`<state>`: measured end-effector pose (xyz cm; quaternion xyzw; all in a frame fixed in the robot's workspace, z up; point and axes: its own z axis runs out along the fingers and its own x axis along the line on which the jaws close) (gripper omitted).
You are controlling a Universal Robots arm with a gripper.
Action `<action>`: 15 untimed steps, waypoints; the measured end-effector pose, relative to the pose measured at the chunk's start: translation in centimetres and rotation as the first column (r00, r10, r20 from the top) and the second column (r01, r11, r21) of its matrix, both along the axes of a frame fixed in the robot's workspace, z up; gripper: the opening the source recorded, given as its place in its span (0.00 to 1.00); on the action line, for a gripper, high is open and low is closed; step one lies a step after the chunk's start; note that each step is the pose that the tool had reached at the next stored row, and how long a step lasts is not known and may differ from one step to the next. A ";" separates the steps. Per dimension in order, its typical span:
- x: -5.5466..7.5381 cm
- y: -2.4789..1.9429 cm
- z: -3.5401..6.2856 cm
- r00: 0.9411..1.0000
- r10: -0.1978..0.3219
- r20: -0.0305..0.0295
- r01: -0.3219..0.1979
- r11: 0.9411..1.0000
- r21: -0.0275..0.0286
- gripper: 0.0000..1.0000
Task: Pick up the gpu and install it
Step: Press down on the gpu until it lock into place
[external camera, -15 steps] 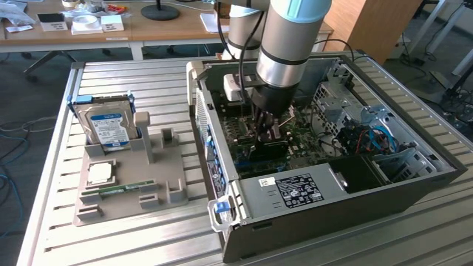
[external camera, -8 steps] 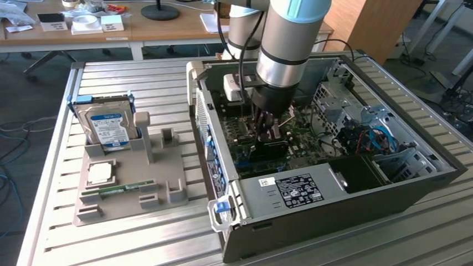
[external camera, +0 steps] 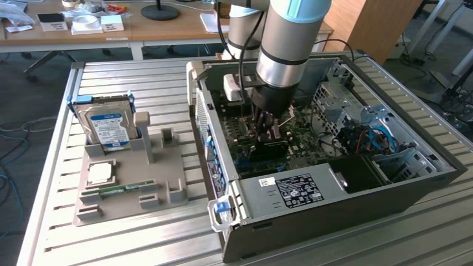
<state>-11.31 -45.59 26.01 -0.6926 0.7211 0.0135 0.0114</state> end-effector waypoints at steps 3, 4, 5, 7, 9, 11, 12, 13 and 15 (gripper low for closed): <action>0.0 0.00 0.00 1.000 0.000 0.000 0.000 1.000 0.000 0.11; 0.0 0.00 0.03 1.000 0.000 0.000 0.000 1.000 0.000 0.11; 0.0 0.01 0.10 1.000 0.000 0.000 0.000 1.000 0.001 0.11; 0.0 0.01 0.51 1.000 0.000 0.001 0.000 1.000 0.000 0.11; 0.0 0.00 1.14 1.000 0.000 0.000 0.000 1.000 -0.002 0.11; 0.0 0.00 1.75 1.000 0.000 0.000 0.000 1.000 -0.003 0.11; 0.0 0.00 2.02 1.000 0.000 0.000 0.000 1.000 -0.003 0.11; 0.0 0.00 2.28 1.000 0.000 0.000 0.000 1.000 -0.003 0.11; 0.1 0.00 2.63 1.000 0.000 0.000 0.000 1.000 -0.003 0.11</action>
